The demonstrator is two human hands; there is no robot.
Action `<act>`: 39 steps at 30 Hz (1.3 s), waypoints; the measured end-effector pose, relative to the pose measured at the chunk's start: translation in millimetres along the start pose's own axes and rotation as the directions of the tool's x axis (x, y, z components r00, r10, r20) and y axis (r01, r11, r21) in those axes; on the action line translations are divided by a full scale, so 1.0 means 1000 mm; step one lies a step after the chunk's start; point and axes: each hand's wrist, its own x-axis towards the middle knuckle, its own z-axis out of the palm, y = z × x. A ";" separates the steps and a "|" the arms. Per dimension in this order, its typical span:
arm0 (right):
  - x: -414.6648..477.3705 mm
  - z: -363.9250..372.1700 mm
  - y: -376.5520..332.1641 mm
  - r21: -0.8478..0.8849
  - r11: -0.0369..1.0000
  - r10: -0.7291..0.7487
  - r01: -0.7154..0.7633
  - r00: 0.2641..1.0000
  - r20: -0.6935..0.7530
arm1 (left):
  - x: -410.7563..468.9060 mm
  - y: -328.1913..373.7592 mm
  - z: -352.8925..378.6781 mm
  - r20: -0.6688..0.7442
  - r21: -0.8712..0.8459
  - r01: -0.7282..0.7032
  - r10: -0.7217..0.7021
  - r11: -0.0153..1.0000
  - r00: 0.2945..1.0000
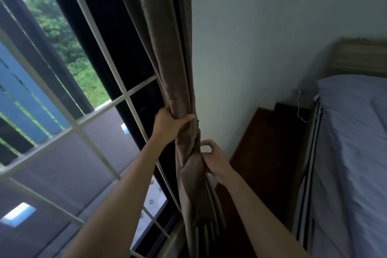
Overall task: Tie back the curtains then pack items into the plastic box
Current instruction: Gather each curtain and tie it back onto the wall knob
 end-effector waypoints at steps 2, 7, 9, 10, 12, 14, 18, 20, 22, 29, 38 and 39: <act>0.008 -0.002 0.002 -0.069 0.995 -0.070 0.070 0.998 -0.001 | 0.000 0.001 0.000 0.007 -0.005 0.005 -0.005 1.000 1.000; 0.024 -0.002 -0.001 -0.299 0.922 -0.233 0.246 0.969 0.079 | -0.001 0.004 -0.001 0.016 -0.016 0.028 -0.028 0.999 0.999; 0.029 0.000 -0.006 -0.350 0.901 -0.233 0.256 0.967 0.106 | -0.002 0.004 0.002 0.015 -0.031 0.039 -0.038 0.999 0.999; 0.032 0.000 -0.009 -0.376 0.890 -0.232 0.257 0.966 0.110 | -0.002 0.003 0.003 0.010 -0.039 0.043 -0.043 0.998 0.999; 0.036 0.002 -0.013 -0.403 0.883 -0.204 0.242 0.970 0.135 | -0.004 0.001 0.005 -0.002 -0.051 0.047 -0.047 0.998 0.999; 0.036 0.005 -0.016 -0.394 0.891 -0.170 0.224 0.971 0.168 | -0.005 0.000 0.006 -0.020 -0.059 0.051 -0.053 0.997 0.998; 0.035 0.012 -0.015 -0.383 0.902 -0.164 0.198 0.979 0.119 | -0.006 -0.001 0.007 -0.045 -0.092 0.037 -0.041 0.995 0.998; 0.036 0.015 -0.011 -0.396 0.897 -0.184 0.197 0.980 0.072 | -0.008 0.000 0.008 -0.048 -0.104 0.025 -0.031 0.994 0.998; 0.036 0.017 -0.008 -0.385 0.900 -0.207 0.203 0.978 0.032 | -0.009 0.002 0.009 -0.064 -0.094 0.017 -0.023 0.995 0.998; 0.035 0.009 -0.003 -0.399 0.889 -0.240 0.225 0.971 0.013 | -0.055 -0.024 0.016 -0.187 -0.109 -0.210 0.188 0.972 0.964; 0.035 0.005 -0.009 -0.382 0.895 -0.231 0.231 0.972 0.047 | -0.099 -0.101 0.062 -0.133 0.657 -0.134 0.289 0.742 0.948; 0.034 0.004 -0.010 -0.386 0.893 -0.229 0.232 0.972 0.054 | -0.096 -0.102 0.061 -0.120 0.678 -0.140 0.297 0.722 0.947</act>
